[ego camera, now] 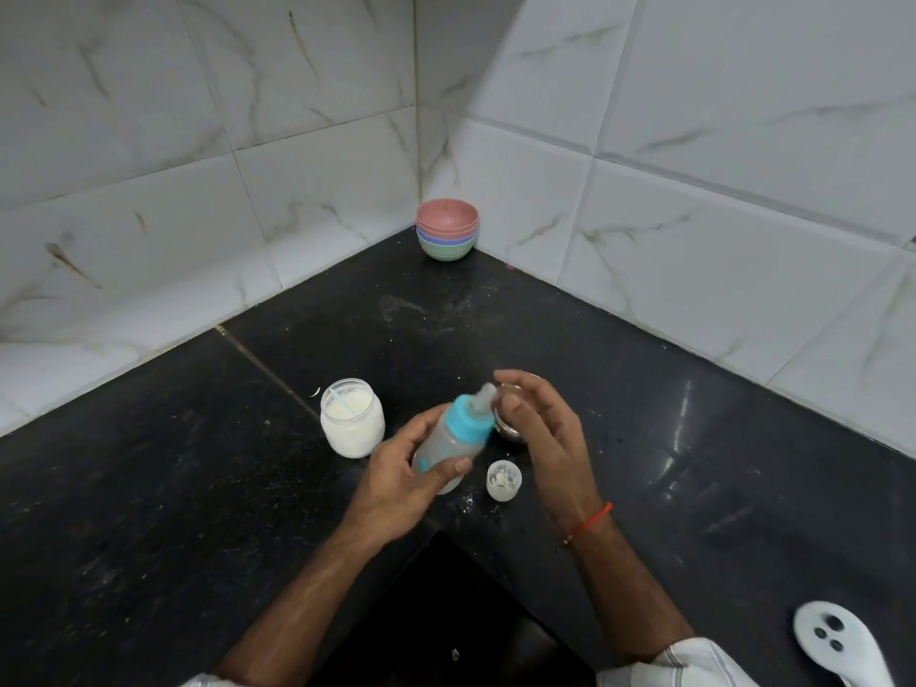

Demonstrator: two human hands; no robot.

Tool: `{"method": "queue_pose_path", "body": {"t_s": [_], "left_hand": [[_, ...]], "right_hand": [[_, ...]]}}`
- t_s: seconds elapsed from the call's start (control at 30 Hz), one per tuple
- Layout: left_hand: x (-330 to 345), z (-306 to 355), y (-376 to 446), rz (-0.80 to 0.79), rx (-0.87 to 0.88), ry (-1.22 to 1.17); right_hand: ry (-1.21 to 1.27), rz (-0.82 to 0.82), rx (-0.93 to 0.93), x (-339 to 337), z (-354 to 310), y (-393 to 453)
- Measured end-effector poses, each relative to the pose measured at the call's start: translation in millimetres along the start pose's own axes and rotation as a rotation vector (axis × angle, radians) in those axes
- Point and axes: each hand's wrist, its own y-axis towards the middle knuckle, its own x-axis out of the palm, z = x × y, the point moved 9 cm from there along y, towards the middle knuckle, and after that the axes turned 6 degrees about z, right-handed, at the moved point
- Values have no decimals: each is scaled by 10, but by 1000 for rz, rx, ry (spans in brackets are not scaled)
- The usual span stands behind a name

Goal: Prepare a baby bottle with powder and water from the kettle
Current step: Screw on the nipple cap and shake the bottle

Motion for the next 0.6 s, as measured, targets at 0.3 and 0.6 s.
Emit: {"method": "queue_pose_path", "body": {"t_s": [0.3,0.6], "left_hand": [[126,22,-78,-75,-21,-52],[224,92,-86,-156,-14,-105]], "right_hand": [[-80,-378,-5,190,98,6],[-139,-287,45,195,137,112]]}}
